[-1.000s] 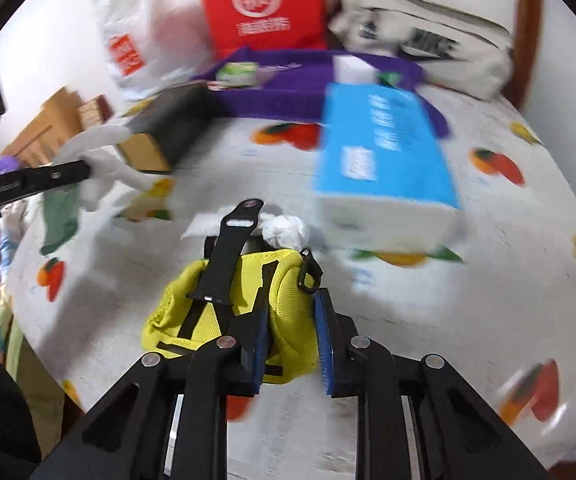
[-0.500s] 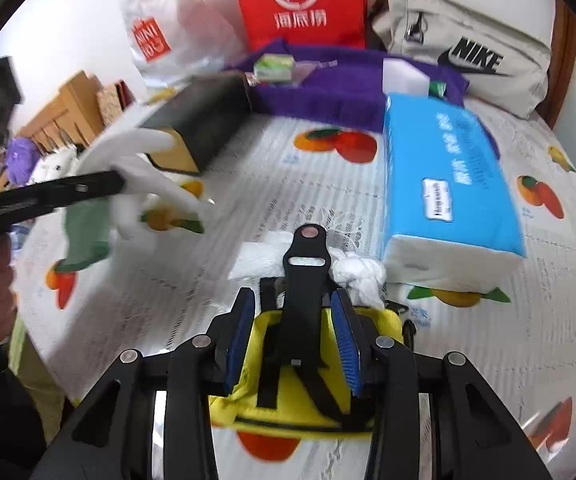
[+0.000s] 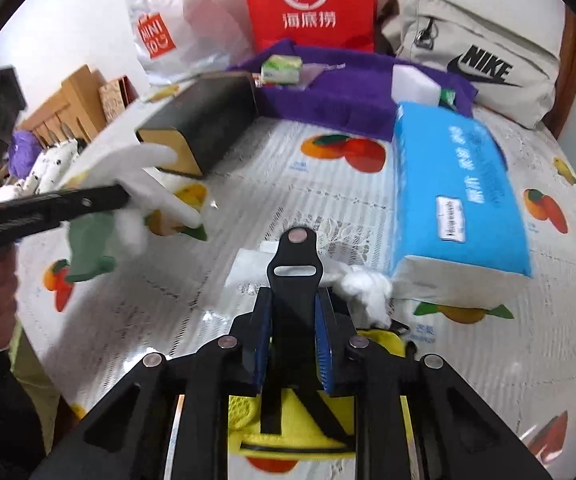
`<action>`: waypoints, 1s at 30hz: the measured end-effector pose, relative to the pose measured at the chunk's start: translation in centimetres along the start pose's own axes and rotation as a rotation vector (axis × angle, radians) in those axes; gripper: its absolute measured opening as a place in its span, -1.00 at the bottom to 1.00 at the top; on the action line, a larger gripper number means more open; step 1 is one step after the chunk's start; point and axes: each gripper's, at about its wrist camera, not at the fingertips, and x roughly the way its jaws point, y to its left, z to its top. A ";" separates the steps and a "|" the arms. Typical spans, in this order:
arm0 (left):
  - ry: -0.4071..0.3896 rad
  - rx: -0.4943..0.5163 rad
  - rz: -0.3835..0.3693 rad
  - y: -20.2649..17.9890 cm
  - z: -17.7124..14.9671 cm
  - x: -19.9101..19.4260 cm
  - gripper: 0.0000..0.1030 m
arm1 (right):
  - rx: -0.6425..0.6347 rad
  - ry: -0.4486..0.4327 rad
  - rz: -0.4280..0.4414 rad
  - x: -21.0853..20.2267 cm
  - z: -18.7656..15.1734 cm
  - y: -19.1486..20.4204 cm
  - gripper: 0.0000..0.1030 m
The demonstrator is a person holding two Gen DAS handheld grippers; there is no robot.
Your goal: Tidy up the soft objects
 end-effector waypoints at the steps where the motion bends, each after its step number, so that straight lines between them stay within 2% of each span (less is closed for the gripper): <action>1: 0.001 0.002 0.003 -0.1 0.0 0.0 -0.78 | 0.006 -0.008 0.003 -0.5 -0.1 -0.1 -0.60; 10: 0.025 -0.020 0.029 0.2 -0.3 0.7 -0.78 | 0.096 -0.048 -0.035 -4.6 -2.3 -3.8 -0.60; 18: 0.016 -0.038 0.045 0.2 0.7 -0.1 -0.78 | 0.177 -0.029 -0.084 -5.2 -3.8 -8.2 -0.60; 23: -0.005 -0.048 0.024 -0.2 1.9 -1.5 -0.78 | 0.182 -0.050 -0.068 -5.9 -3.2 -9.2 -0.60; 30: -0.060 -0.054 -0.008 -1.0 4.8 -3.5 -0.78 | 0.130 -0.105 -0.021 -7.3 0.0 -9.4 -0.60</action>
